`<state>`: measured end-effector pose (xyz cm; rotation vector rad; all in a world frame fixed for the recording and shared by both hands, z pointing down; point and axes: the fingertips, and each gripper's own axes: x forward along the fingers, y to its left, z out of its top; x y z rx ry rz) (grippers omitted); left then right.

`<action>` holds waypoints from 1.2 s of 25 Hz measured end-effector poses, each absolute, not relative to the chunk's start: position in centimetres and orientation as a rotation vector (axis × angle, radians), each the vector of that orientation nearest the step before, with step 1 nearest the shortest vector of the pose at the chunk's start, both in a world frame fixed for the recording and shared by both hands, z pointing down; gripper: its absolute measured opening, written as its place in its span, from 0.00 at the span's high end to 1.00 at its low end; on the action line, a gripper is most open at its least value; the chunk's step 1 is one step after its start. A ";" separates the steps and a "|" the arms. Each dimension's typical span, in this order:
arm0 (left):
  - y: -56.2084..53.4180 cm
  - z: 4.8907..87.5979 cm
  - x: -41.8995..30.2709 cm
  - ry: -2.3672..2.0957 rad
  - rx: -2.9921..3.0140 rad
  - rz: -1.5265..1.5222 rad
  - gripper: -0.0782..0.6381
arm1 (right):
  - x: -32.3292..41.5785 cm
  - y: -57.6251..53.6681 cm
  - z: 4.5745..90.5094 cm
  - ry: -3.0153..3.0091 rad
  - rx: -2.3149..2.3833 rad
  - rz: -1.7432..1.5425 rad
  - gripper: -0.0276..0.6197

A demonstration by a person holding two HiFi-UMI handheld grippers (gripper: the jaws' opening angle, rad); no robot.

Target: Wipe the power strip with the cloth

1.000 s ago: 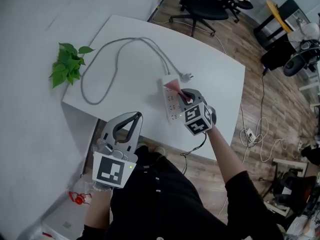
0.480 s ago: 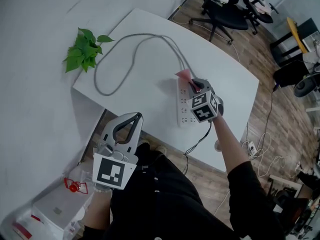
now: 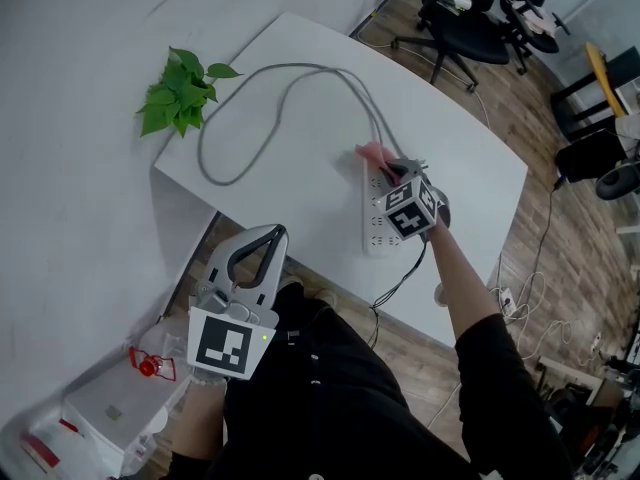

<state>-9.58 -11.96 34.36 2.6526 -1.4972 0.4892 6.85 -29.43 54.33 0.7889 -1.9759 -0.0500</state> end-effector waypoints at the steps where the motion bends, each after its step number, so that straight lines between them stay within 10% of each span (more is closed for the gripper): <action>1: -12.0 34.4 -9.6 -1.498 2.651 0.489 0.87 | 6.7 -29.1 54.6 -1.979 0.773 -0.039 0.87; 30: -12.8 34.2 -4.9 -1.286 2.804 0.465 0.87 | 6.6 -18.2 55.1 -2.065 0.730 0.113 0.87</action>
